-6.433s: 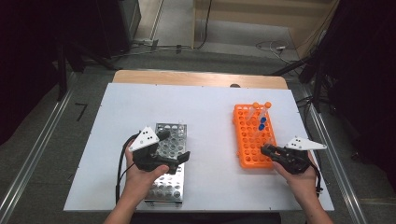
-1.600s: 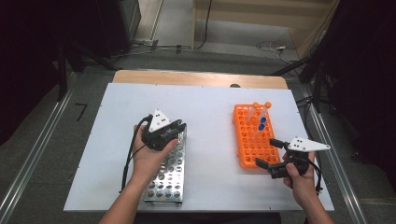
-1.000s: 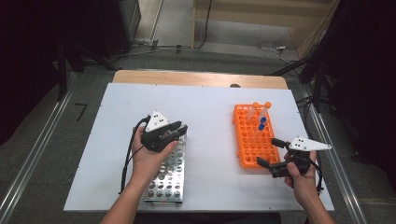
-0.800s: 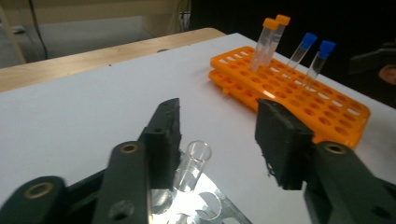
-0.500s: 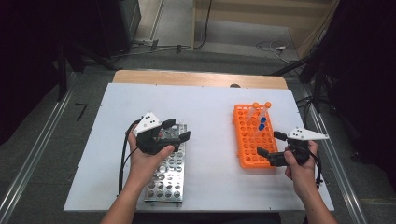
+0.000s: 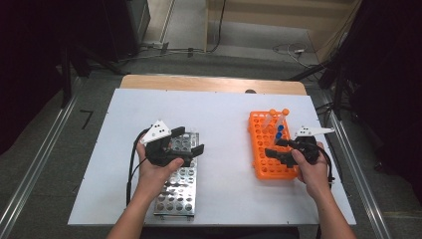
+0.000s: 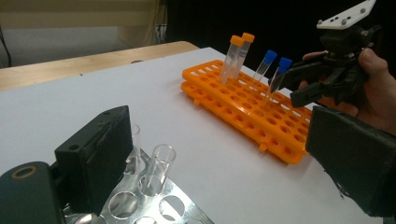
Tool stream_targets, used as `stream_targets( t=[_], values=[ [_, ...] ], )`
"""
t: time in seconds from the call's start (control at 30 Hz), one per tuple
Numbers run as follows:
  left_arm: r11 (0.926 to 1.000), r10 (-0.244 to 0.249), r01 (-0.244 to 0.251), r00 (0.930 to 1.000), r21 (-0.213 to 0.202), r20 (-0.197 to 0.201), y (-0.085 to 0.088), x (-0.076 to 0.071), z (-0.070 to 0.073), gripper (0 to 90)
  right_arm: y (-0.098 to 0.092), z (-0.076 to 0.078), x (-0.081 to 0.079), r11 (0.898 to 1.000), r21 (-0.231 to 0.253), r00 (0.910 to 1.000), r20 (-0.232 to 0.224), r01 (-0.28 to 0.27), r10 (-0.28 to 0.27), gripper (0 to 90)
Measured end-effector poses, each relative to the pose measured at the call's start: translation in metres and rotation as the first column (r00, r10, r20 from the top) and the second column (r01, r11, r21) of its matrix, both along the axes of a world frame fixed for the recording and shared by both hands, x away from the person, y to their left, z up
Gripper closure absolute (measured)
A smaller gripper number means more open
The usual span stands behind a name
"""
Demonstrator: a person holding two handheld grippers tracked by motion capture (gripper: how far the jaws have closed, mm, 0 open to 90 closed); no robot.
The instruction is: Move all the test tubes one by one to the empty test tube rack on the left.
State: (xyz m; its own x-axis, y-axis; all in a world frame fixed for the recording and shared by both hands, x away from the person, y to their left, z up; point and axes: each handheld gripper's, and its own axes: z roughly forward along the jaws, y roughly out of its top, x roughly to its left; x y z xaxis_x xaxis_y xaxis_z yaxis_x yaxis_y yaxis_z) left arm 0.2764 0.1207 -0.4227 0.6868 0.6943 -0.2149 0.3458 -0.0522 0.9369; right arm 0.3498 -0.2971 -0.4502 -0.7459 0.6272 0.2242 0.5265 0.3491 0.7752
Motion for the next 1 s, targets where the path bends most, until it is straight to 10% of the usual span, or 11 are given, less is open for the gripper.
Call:
stream_targets(
  t=[0.53, 1.0],
  values=[
    [1.0000, -0.007, 0.007, 1.0000, 0.006, -0.005, -0.007, -0.002, -0.001, 7.5, 0.012, -0.011, 0.001, 0.984, -0.159, 0.9939, 0.084, 0.084, -0.071, 74.9],
    [0.9993, -0.036, 0.036, 0.9993, 0.004, 0.011, -0.017, -0.009, 0.003, 7.5, -0.004, 0.013, -0.011, 0.994, -0.045, 0.9843, 0.152, 0.098, -0.090, 75.3]
  ],
)
